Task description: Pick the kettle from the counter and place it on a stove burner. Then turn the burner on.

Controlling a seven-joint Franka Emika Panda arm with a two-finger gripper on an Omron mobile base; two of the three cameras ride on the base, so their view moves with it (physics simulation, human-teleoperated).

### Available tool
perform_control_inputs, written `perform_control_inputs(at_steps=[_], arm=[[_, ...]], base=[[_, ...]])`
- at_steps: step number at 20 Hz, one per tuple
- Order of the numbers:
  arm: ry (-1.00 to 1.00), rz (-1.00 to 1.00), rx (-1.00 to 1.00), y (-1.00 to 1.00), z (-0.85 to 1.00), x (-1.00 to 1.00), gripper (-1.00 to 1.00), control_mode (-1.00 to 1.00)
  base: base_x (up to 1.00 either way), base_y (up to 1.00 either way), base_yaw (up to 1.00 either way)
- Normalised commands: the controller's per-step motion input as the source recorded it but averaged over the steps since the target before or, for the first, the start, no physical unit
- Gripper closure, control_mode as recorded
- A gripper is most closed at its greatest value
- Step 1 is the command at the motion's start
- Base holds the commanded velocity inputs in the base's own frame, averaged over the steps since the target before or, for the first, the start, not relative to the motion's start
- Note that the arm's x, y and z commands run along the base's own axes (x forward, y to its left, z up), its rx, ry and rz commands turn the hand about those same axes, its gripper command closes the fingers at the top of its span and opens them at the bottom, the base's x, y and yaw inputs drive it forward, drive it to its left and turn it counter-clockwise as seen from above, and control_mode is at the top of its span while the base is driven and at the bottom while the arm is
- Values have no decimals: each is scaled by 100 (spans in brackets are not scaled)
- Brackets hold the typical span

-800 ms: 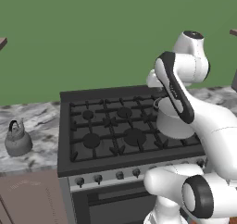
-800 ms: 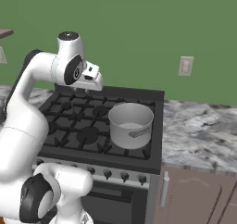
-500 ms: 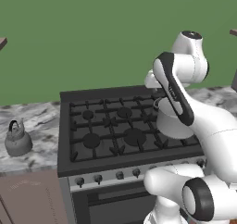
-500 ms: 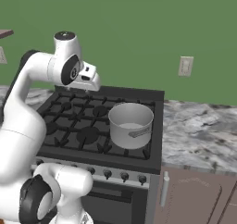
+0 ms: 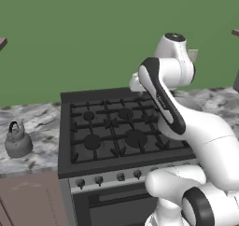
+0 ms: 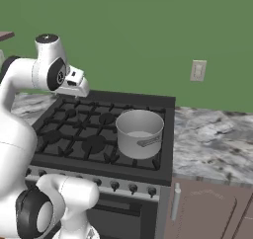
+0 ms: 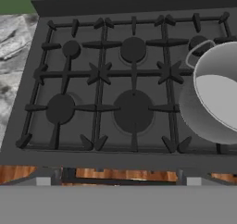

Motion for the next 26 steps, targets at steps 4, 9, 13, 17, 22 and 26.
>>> perform_control_inputs(at_steps=[4,9,13,17,22,26], arm=[[0,0,0,56,0,0,-100,-100],[0,0,0,70,0,0,-100,-100],[0,0,4,75,0,-1,-100,-100],[0,2,6,79,0,-2,-100,-100],[0,10,12,70,-7,-12,-100,-100],[0,15,11,64,-13,-12,-100,-100]], base=[[0,0,0],[0,0,0],[0,0,0],[0,0,0],[0,0,0],[0,0,0]])
